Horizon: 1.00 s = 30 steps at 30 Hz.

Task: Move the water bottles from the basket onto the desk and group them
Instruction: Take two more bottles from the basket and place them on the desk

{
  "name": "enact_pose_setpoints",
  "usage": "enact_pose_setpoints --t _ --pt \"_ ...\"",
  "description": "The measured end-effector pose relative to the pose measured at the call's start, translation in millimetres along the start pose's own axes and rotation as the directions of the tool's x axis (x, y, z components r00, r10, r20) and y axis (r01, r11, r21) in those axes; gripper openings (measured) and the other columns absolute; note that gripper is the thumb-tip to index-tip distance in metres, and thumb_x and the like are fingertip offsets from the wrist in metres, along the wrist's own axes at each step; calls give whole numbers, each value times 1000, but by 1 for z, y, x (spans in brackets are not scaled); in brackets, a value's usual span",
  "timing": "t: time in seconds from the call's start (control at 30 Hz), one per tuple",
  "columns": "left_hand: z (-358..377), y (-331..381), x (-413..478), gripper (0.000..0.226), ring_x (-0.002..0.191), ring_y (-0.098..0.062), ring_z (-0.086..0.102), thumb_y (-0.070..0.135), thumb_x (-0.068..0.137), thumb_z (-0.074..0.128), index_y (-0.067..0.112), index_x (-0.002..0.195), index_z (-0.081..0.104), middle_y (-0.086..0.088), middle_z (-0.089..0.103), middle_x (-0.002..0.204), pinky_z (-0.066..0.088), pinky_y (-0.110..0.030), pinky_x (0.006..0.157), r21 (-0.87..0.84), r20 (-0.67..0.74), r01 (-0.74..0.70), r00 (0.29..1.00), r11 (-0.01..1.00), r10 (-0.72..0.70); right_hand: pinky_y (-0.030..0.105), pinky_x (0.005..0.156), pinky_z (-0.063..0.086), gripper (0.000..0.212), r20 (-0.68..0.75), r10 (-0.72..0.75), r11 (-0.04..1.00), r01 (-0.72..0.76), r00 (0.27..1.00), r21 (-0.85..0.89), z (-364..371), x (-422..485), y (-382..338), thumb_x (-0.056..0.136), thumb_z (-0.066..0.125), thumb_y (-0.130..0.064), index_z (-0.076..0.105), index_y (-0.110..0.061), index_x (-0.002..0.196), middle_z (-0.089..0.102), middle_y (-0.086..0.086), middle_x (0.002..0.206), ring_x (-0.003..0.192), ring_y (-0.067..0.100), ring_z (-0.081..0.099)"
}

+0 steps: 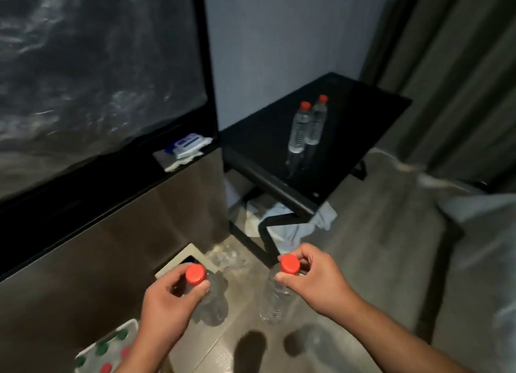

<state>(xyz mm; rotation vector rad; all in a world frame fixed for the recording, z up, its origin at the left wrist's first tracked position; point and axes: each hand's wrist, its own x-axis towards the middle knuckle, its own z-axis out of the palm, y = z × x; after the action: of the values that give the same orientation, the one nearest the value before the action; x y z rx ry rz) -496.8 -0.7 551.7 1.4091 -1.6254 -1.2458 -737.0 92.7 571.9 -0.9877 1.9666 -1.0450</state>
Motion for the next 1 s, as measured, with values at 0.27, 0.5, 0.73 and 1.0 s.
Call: enact_pose_setpoints --t 0.27,0.5,0.73,1.0 --pt "146 40 -17 32 83 -7 68 3 70 80 30 86 73 12 74 86 51 -14 73 66 212 -129 971 990 112 24 74 52 24 -219 98 992 -79 971 94 -131 -47 85 60 85 -19 64 -21 72 73 -5 80 74 8 67" --pt "259 77 -71 40 81 2 64 6 73 76 45 77 68 23 69 84 46 -6 71 37 193 -239 954 970 227 13 64 50 20 -291 113 983 -65 950 170 -231 -73 149 68 82 -4 71 -18 78 74 -5 78 68 4 67" --pt "322 116 -76 36 84 -5 67 4 76 76 38 87 69 19 71 85 50 -16 72 28 266 -212 944 977 197 11 60 46 13 -276 76 974 -13 958 225 -295 -59 167 72 78 -1 72 -12 76 71 6 75 61 3 60" --pt "392 140 -19 35 84 4 64 0 74 76 35 77 69 25 69 87 49 -10 69 76 338 -217 924 973 179 25 65 45 9 -223 50 971 5 974 238 -348 25 180 75 75 -5 67 -6 80 61 5 66 67 8 55"
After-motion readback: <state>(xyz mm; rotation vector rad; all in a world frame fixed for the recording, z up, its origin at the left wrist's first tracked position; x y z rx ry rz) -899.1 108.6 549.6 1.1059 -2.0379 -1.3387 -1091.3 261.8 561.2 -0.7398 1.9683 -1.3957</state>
